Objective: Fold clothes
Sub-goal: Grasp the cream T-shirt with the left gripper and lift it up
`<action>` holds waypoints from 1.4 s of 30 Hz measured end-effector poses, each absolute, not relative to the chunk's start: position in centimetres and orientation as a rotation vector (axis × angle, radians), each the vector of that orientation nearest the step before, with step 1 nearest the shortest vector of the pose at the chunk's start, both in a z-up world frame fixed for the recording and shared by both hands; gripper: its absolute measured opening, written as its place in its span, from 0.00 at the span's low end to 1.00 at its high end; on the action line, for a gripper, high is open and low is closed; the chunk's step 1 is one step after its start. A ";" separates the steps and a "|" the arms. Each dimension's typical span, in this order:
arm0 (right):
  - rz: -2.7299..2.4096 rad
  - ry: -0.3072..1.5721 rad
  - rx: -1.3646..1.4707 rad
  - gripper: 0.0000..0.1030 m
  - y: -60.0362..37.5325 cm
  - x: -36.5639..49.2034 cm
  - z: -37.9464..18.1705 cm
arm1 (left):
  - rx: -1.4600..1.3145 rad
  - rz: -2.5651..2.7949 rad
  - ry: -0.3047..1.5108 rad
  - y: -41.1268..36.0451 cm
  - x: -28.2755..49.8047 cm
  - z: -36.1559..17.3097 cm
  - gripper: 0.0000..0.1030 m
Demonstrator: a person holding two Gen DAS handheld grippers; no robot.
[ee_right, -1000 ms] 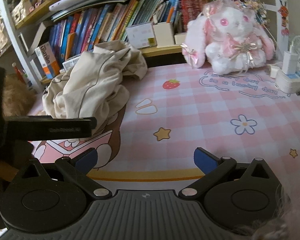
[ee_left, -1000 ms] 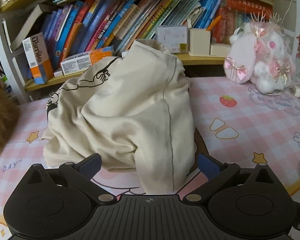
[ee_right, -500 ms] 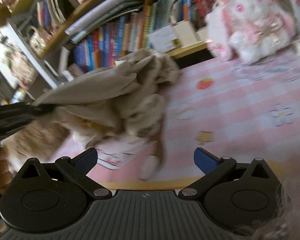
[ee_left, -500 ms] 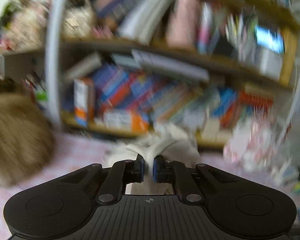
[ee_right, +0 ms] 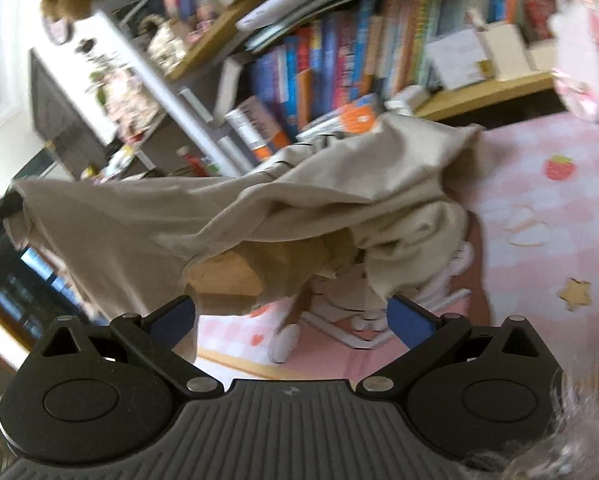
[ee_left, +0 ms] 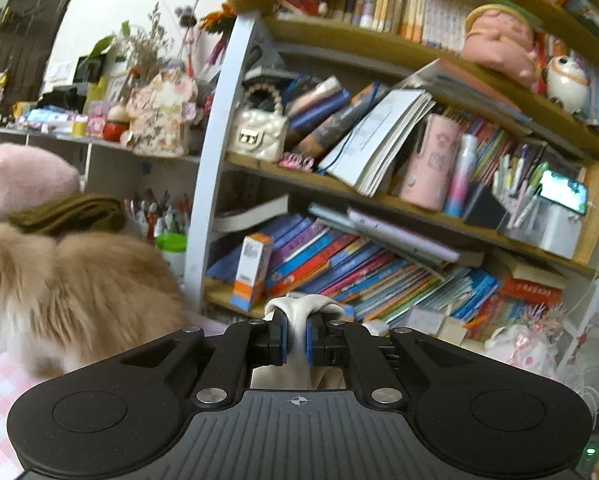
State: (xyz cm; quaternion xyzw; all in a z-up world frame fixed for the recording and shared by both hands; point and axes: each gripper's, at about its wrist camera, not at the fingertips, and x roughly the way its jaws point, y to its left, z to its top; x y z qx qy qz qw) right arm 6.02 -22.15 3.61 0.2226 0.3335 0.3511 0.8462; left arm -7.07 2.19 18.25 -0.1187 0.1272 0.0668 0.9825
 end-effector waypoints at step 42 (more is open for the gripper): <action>1.238 0.630 0.268 0.07 -24.9 1.8 12.5 | -0.186 -0.301 0.304 -6.1 10.3 21.5 0.12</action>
